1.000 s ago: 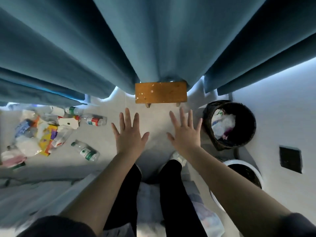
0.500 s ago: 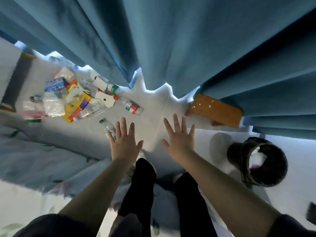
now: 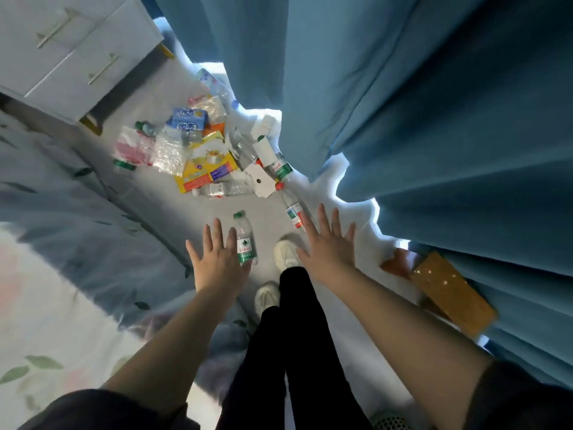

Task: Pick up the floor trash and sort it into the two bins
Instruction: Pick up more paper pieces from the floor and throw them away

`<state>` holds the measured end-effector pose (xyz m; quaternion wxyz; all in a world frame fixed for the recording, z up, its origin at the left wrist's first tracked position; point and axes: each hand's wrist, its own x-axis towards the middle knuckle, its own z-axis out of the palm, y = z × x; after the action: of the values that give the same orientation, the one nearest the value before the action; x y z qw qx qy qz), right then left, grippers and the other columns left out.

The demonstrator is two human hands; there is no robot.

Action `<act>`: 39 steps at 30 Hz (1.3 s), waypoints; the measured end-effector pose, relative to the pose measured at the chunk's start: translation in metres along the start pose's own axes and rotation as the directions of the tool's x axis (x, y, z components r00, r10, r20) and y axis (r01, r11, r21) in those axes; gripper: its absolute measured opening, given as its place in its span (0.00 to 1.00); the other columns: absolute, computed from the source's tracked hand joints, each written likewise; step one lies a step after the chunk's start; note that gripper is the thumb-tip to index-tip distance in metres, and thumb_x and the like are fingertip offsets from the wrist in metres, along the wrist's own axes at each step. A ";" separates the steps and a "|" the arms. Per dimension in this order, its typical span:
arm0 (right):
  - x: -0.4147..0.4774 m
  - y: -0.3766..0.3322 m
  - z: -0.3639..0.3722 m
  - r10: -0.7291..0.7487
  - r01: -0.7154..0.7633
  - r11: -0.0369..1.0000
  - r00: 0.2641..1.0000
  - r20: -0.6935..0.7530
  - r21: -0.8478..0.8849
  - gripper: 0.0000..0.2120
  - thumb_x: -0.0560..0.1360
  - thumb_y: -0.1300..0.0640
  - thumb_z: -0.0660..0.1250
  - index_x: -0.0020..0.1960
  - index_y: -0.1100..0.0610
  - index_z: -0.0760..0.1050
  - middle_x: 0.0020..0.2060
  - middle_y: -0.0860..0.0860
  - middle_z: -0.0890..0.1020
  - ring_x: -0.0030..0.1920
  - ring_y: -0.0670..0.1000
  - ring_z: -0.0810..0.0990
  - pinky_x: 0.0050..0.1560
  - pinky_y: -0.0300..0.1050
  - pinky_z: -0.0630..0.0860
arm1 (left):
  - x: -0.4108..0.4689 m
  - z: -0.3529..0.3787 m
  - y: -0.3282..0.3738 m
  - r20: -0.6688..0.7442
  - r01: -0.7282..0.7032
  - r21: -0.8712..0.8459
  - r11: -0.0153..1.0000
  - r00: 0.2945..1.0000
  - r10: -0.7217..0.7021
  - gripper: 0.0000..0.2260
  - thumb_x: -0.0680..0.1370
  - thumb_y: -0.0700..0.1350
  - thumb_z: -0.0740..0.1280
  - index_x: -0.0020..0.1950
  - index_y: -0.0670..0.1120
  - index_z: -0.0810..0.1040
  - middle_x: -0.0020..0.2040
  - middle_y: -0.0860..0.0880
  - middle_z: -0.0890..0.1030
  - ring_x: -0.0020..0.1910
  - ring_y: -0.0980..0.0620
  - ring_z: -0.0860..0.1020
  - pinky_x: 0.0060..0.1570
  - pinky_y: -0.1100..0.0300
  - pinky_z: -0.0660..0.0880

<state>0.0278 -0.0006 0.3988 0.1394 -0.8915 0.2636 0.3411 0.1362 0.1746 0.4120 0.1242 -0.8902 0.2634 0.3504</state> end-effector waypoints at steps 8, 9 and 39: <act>0.127 -0.012 -0.018 -0.085 0.096 0.994 0.984 0.157 -0.059 0.39 0.78 0.39 0.57 0.78 0.47 0.36 0.78 0.51 0.39 0.77 0.59 0.39 0.74 0.64 0.50 | 0.088 0.010 -0.019 0.074 0.133 -0.087 0.987 0.989 -0.127 0.33 0.79 0.62 0.55 0.78 0.49 0.45 0.78 0.44 0.39 0.77 0.43 0.39 0.72 0.37 0.43; 0.141 -0.013 -0.018 -0.095 0.109 0.991 0.980 0.174 -0.073 0.40 0.78 0.39 0.59 0.78 0.47 0.36 0.78 0.51 0.39 0.77 0.59 0.39 0.74 0.64 0.50 | 0.100 0.011 -0.019 0.077 0.145 -0.102 0.984 0.988 -0.137 0.33 0.79 0.61 0.55 0.78 0.49 0.45 0.78 0.44 0.40 0.77 0.43 0.40 0.72 0.36 0.43; 0.465 -0.084 0.173 0.268 -0.201 0.935 0.940 -0.212 0.292 0.23 0.75 0.58 0.68 0.66 0.52 0.63 0.60 0.53 0.76 0.56 0.57 0.77 0.51 0.50 0.72 | 0.528 0.158 -0.049 -0.209 -0.239 0.003 0.971 0.949 0.234 0.26 0.75 0.49 0.69 0.72 0.51 0.64 0.70 0.41 0.64 0.67 0.40 0.66 0.61 0.44 0.70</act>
<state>0.2746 -0.0311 -0.0384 0.1817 -0.8621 0.4274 0.2028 0.4005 0.0777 -0.0647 0.0429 -0.8853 0.3757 0.2706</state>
